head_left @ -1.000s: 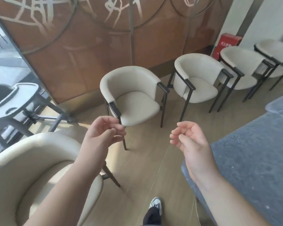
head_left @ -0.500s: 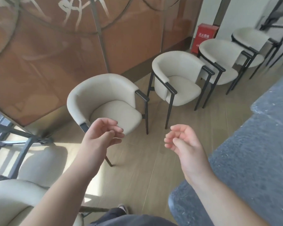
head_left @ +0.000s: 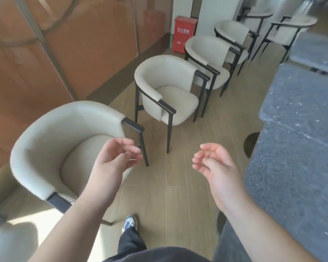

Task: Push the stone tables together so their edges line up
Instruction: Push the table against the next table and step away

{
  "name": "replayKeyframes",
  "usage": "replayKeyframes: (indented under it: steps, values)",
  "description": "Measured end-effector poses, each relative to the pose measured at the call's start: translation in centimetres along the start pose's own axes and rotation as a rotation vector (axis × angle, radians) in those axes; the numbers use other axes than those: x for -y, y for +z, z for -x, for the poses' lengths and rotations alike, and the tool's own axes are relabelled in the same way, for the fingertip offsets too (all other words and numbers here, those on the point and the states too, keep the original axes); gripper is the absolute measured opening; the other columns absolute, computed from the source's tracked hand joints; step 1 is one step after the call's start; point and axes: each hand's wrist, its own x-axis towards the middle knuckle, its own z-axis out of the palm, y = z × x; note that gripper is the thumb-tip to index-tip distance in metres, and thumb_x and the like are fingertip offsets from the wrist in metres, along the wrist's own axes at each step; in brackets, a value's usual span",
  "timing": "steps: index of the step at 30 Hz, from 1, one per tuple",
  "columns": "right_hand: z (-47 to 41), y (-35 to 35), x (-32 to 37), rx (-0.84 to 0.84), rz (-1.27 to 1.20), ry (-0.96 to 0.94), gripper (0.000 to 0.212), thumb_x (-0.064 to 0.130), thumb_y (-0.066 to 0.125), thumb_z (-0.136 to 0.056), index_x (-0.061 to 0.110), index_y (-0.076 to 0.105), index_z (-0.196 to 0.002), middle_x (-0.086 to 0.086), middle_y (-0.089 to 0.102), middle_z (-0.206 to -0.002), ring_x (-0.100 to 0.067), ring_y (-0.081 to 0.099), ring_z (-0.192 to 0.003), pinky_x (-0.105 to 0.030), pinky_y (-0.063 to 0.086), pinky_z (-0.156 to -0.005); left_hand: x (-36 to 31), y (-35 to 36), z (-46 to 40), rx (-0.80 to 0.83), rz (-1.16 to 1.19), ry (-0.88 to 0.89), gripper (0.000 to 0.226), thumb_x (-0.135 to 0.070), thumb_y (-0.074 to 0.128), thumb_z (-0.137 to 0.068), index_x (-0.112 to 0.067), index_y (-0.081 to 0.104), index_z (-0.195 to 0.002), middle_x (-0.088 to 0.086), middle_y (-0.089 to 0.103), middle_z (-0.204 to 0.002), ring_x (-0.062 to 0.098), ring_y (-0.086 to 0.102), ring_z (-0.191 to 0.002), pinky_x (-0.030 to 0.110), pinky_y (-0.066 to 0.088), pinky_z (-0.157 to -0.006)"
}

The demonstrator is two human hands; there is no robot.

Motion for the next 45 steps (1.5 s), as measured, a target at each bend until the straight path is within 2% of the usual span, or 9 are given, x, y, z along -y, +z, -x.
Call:
replayKeyframes:
  steps: [9, 13, 16, 21, 25, 29, 35, 40, 45]
  values:
    - [-8.5, 12.2, 1.9, -0.075, -0.038, -0.045, 0.037, -0.016, 0.038, -0.094, 0.009, 0.062, -0.106, -0.001, 0.067, -0.082, -0.013, 0.066, -0.079, -0.026, 0.058, -0.074, -3.8, -6.6, -14.1, 0.092, -0.001, -0.035, 0.027, -0.005, 0.046, -0.087, -0.012, 0.064, -0.107, 0.002, 0.074, -0.092, 0.017, 0.073, -0.084, 0.024, 0.059, -0.078]
    - [-10.8, 12.5, 2.5, -0.155, -0.022, -0.037, 0.038, -0.016, 0.038, -0.093, 0.009, 0.062, -0.108, 0.0, 0.067, -0.083, -0.014, 0.067, -0.082, -0.029, 0.059, -0.079, -2.9, -4.8, -18.3, 0.191, -0.008, -0.081, 0.03, 0.005, 0.042, -0.098, -0.013, 0.063, -0.108, 0.002, 0.074, -0.093, 0.016, 0.072, -0.086, 0.026, 0.059, -0.078]
    - [-12.7, 10.5, 2.8, -0.253, -0.036, -0.045, 0.037, -0.015, 0.039, -0.093, 0.008, 0.062, -0.109, 0.001, 0.067, -0.082, -0.015, 0.067, -0.083, -0.031, 0.059, -0.081, -2.3, -1.9, -21.0, 0.279, -0.008, -0.097, 0.027, -0.002, 0.046, -0.094, -0.017, 0.066, -0.106, 0.003, 0.074, -0.095, 0.021, 0.073, -0.088, 0.025, 0.059, -0.077]
    - [-16.8, 4.7, 2.9, -0.412, -0.061, -0.061, 0.038, -0.015, 0.039, -0.093, 0.01, 0.063, -0.108, 0.005, 0.07, -0.082, -0.013, 0.069, -0.082, -0.027, 0.059, -0.077, -2.2, 6.4, -26.3, 0.425, -0.064, -0.106, 0.027, -0.007, 0.047, -0.089, -0.017, 0.068, -0.104, 0.004, 0.074, -0.096, 0.022, 0.074, -0.09, 0.025, 0.059, -0.079]
    - [-21.1, -1.4, 2.8, -0.53, -0.115, -0.075, 0.036, -0.016, 0.039, -0.094, 0.008, 0.063, -0.106, 0.005, 0.069, -0.08, -0.012, 0.068, -0.08, -0.025, 0.058, -0.073, -1.0, 15.2, -30.5, 0.54, -0.129, -0.111, 0.03, 0.003, 0.042, -0.098, -0.014, 0.065, -0.108, 0.004, 0.075, -0.096, 0.02, 0.074, -0.09, 0.029, 0.06, -0.083]
    - [-26.7, -8.2, 4.3, -0.601, -0.147, -0.061, 0.038, -0.018, 0.038, -0.092, 0.008, 0.062, -0.105, 0.001, 0.068, -0.082, -0.015, 0.066, -0.083, -0.031, 0.059, -0.078, 0.0, 25.4, -34.3, 0.61, -0.179, -0.128, 0.034, 0.012, 0.039, -0.098, -0.011, 0.064, -0.104, 0.001, 0.073, -0.088, 0.017, 0.072, -0.081, 0.027, 0.059, -0.076]
    - [-33.3, -16.9, 7.9, -0.686, -0.17, -0.077, 0.038, -0.016, 0.041, -0.092, 0.012, 0.062, -0.105, 0.002, 0.068, -0.083, -0.015, 0.066, -0.085, -0.032, 0.059, -0.083, 0.8, 39.8, -38.2, 0.755, -0.207, -0.141, 0.033, 0.017, 0.039, -0.097, -0.007, 0.062, -0.101, -0.002, 0.073, -0.078, 0.015, 0.071, -0.074, 0.033, 0.061, -0.074]
    - [-35.5, -21.6, 8.3, -0.79, -0.212, -0.03, 0.039, -0.015, 0.039, -0.092, 0.012, 0.062, -0.107, 0.003, 0.068, -0.085, -0.015, 0.067, -0.086, -0.033, 0.058, -0.084, 3.5, 47.8, -41.0, 0.926, -0.266, -0.196, 0.035, 0.015, 0.038, -0.098, -0.009, 0.063, -0.105, -0.002, 0.075, -0.084, 0.017, 0.073, -0.08, 0.028, 0.06, -0.072]
    - [-38.1, -25.4, 8.3, -0.988, -0.254, 0.023, 0.04, -0.017, 0.035, -0.091, 0.01, 0.061, -0.106, 0.002, 0.067, -0.084, -0.016, 0.067, -0.084, -0.036, 0.058, -0.086, 6.5, 55.5, -45.1, 1.048, -0.285, -0.24, 0.035, 0.014, 0.039, -0.097, -0.009, 0.064, -0.104, 0.002, 0.075, -0.086, 0.02, 0.073, -0.081, 0.03, 0.06, -0.072]
